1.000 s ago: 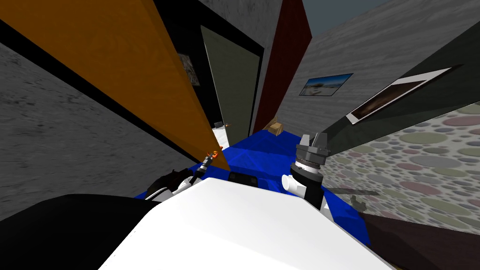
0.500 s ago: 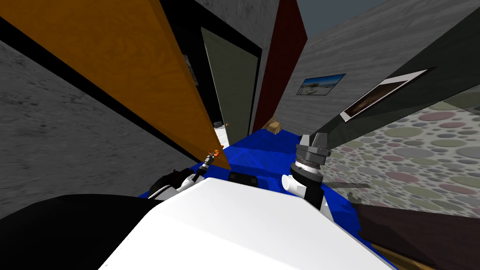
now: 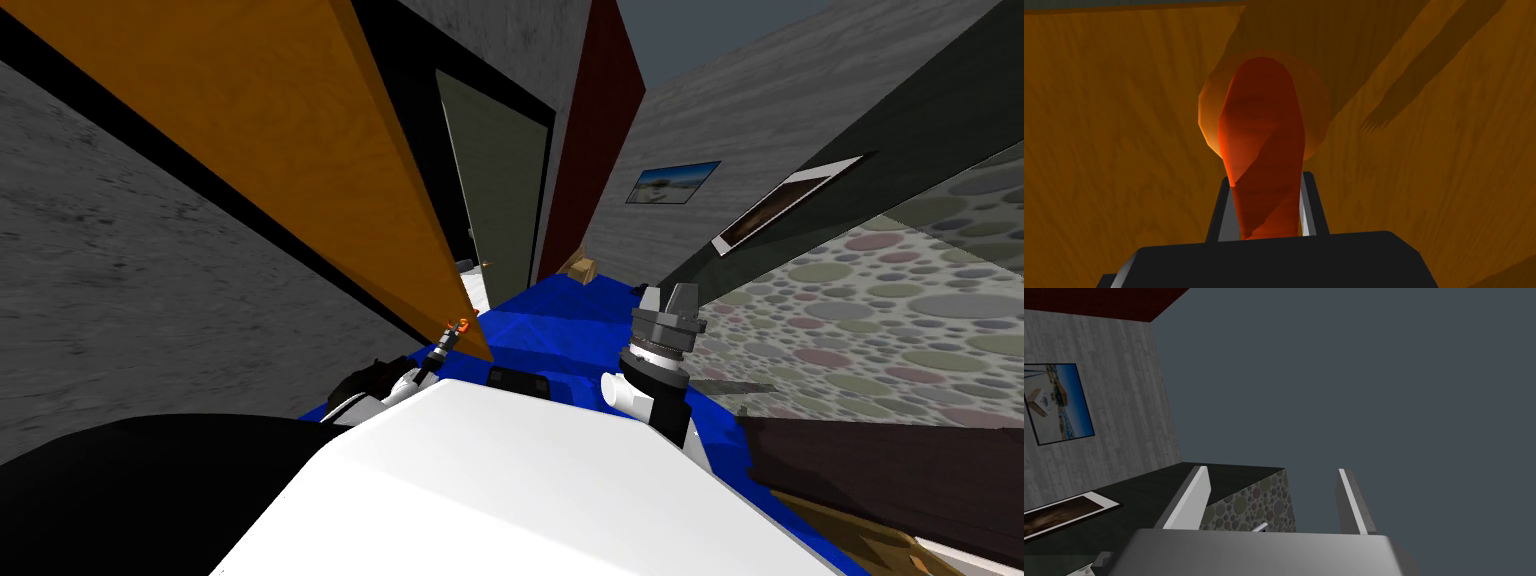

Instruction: Pull the door open

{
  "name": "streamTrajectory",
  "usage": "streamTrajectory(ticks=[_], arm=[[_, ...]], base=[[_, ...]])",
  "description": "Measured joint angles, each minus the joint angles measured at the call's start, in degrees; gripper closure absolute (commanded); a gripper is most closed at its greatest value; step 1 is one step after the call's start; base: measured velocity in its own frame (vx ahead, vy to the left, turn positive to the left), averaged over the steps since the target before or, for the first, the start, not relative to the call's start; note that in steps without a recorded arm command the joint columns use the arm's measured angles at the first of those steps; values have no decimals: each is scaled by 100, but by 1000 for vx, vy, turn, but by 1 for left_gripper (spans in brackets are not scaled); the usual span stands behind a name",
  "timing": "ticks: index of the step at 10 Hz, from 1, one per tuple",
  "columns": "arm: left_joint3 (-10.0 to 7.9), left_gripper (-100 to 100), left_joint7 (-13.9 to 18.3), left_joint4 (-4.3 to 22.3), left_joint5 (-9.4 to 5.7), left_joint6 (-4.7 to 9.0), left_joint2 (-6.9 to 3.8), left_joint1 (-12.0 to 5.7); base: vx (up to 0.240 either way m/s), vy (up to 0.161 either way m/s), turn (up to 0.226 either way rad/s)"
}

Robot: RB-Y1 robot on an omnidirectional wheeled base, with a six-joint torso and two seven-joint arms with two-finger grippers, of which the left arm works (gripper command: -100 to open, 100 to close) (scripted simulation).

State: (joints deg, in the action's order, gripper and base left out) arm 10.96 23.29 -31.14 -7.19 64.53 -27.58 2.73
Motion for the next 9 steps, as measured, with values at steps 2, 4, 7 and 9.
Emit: streamTrajectory(ticks=[2,4,7,9], arm=[[-138,100,7,-181,169,-153,61,37],[-281,100,53,-51,373,-159,135,-98],[-480,100,104,-194,679,-313,260,-100],[-539,100,126,-174,792,-342,312,-132]], base=[[-75,47,-33],[-104,51,-61],[-90,84,-47],[-88,11,-103]])
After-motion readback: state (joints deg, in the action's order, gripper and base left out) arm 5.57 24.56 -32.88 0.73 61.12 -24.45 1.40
